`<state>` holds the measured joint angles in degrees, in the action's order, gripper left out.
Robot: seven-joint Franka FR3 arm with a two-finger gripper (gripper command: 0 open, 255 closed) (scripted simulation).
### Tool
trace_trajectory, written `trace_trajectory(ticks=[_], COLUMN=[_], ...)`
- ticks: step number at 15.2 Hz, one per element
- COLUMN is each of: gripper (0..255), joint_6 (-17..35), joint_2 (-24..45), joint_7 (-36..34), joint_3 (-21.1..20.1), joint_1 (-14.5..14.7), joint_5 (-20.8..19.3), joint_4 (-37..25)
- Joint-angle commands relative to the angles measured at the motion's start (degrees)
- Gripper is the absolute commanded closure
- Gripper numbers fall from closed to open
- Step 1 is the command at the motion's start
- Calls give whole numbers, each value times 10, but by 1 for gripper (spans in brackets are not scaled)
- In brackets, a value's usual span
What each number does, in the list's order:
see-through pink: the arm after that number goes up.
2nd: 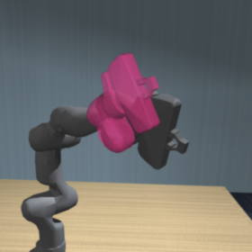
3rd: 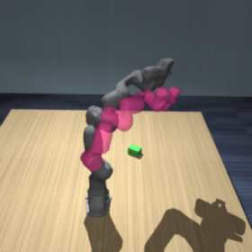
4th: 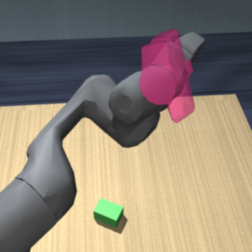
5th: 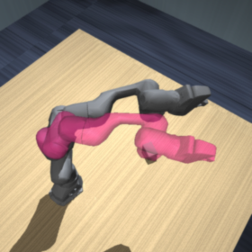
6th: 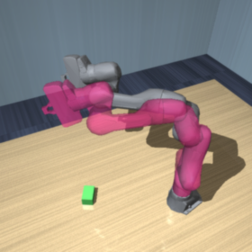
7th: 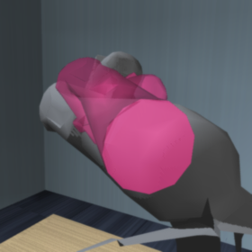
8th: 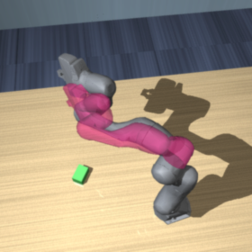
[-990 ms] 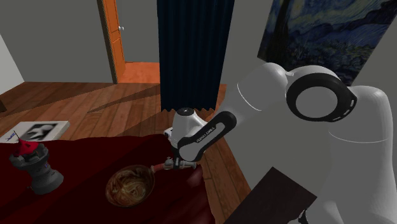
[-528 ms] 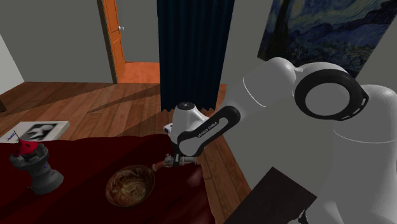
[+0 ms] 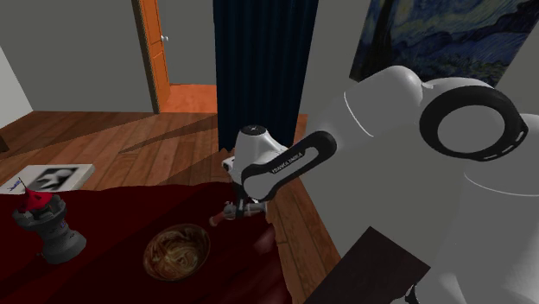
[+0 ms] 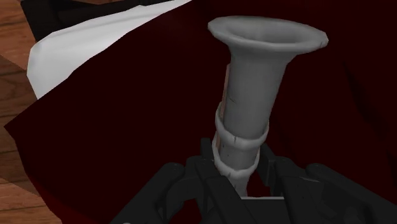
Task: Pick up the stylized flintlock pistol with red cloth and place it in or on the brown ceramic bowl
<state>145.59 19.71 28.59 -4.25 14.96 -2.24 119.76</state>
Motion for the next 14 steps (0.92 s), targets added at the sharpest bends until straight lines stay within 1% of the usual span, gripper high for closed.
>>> trace_trajectory(ticks=[1, 14], gripper=[255, 255], joint_6=[-13, -99], joint_2=[-11, -74], joint_7=[0, 6], joint_3=[-1, -4], joint_1=[0, -3], joint_5=[1, 10], joint_4=[-2, -25])
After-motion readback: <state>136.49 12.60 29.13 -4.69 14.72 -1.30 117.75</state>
